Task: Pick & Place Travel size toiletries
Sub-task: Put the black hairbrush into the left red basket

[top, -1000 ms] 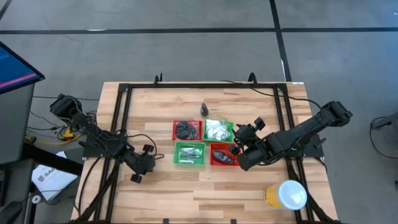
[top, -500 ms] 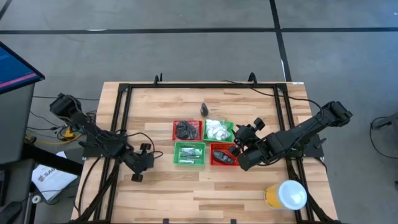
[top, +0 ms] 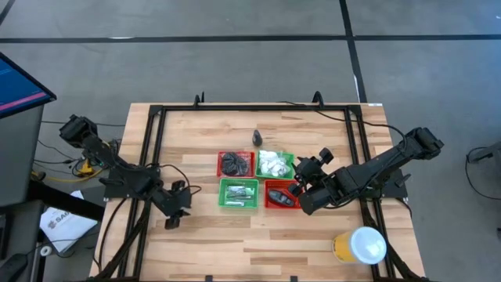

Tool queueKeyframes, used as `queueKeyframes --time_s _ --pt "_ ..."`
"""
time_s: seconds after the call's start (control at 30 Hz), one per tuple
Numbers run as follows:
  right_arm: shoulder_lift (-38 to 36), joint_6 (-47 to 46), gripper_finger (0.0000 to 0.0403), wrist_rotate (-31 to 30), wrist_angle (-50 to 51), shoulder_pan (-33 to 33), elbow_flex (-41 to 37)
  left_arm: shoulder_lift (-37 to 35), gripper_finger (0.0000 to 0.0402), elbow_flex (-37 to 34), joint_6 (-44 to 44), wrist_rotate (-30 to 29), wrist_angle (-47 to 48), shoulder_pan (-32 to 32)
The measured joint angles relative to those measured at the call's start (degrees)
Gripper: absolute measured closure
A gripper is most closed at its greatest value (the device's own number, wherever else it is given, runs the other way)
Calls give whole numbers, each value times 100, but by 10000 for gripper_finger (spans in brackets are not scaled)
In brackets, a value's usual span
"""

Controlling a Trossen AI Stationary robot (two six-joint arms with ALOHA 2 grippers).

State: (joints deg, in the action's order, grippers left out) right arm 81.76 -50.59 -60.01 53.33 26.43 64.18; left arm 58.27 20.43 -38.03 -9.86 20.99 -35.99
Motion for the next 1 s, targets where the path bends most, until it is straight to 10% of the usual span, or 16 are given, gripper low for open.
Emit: queueKeyframes --time_s 0.4,1.0 --pt "0 0 287 0 -14 -32 0 -95 205 6 -1367 -197 361 335" --pt "11 -2 287 0 -36 -32 0 -102 243 20 -1348 -43 127 1121"
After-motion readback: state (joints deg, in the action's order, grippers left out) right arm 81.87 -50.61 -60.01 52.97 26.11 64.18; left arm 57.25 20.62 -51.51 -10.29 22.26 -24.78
